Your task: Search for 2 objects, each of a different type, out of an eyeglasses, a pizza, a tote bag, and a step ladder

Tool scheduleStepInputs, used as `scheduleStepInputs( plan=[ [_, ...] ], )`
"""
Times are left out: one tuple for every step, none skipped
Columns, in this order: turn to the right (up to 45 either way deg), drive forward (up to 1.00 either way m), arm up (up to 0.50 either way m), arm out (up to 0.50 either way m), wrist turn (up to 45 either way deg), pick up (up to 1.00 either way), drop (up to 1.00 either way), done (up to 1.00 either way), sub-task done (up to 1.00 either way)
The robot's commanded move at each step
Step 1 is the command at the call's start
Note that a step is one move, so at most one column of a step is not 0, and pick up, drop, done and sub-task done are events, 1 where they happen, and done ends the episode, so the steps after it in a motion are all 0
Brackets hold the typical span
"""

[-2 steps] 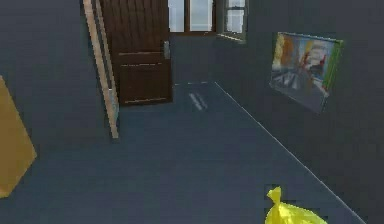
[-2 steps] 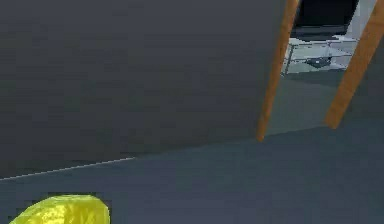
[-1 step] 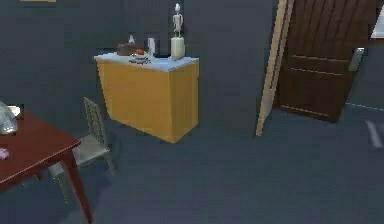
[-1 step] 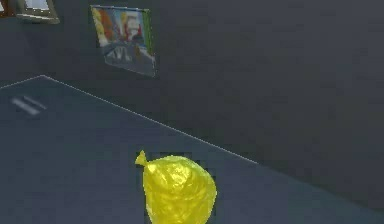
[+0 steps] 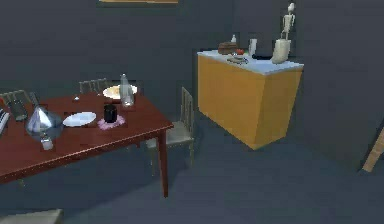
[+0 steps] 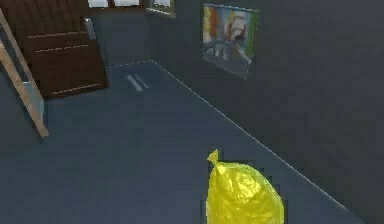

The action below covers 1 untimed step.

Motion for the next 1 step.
scheduleStepInputs(
  plan=[
    [0.0,0.7,0.0,0.0,0.0,0.0,0.0,0.0,0.0]
  ],
)
